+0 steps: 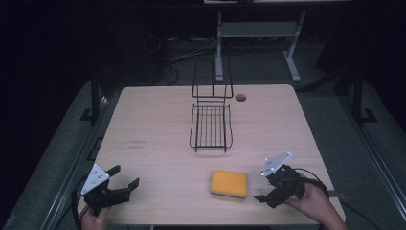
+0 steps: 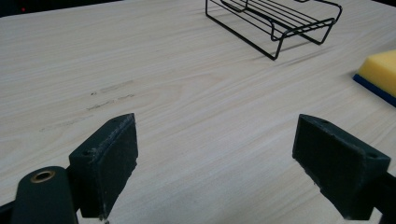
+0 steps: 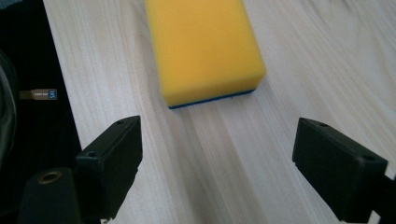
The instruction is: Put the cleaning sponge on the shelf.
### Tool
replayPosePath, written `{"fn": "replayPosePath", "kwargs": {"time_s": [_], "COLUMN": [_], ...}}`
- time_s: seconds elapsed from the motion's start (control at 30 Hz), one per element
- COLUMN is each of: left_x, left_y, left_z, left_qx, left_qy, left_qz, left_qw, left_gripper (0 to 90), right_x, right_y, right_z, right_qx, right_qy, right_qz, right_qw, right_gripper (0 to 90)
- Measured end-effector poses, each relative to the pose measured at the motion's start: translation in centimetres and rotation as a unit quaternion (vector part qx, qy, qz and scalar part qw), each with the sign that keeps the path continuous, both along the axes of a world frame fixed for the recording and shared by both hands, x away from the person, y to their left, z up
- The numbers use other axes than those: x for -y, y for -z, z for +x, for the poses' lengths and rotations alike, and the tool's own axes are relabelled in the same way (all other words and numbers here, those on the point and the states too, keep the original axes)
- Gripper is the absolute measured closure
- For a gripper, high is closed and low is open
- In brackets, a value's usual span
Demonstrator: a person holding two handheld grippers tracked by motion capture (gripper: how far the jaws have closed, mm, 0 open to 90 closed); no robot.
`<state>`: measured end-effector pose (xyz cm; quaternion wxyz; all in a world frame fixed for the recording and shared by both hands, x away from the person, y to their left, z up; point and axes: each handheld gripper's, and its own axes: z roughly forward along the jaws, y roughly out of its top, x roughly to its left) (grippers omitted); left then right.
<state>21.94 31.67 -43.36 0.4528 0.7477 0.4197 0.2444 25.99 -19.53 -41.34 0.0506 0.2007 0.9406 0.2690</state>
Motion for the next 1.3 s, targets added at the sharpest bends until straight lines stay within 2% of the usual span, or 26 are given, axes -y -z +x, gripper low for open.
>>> {"fn": "replayPosePath", "kwargs": {"time_s": [0.63, 1.3], "left_x": [0.0, 0.0], "left_y": [0.0, 0.0], "left_z": [0.0, 0.0], "left_qx": [0.001, 0.000], "left_qy": [0.000, 0.000], "left_qz": [-0.001, -0.002], "left_qw": [1.0000, 1.0000], "left_gripper": [13.4, 13.4], "right_x": [-2.4, -5.1], "right_y": [-1.0, -0.9], "right_z": [1.2, 2.7], "right_qx": [-0.007, -0.022], "right_qy": [-0.039, -0.073], "right_qz": [-0.003, -0.010], "right_qw": [0.9992, 0.9970], "right_gripper": [15.5, 15.5]}}
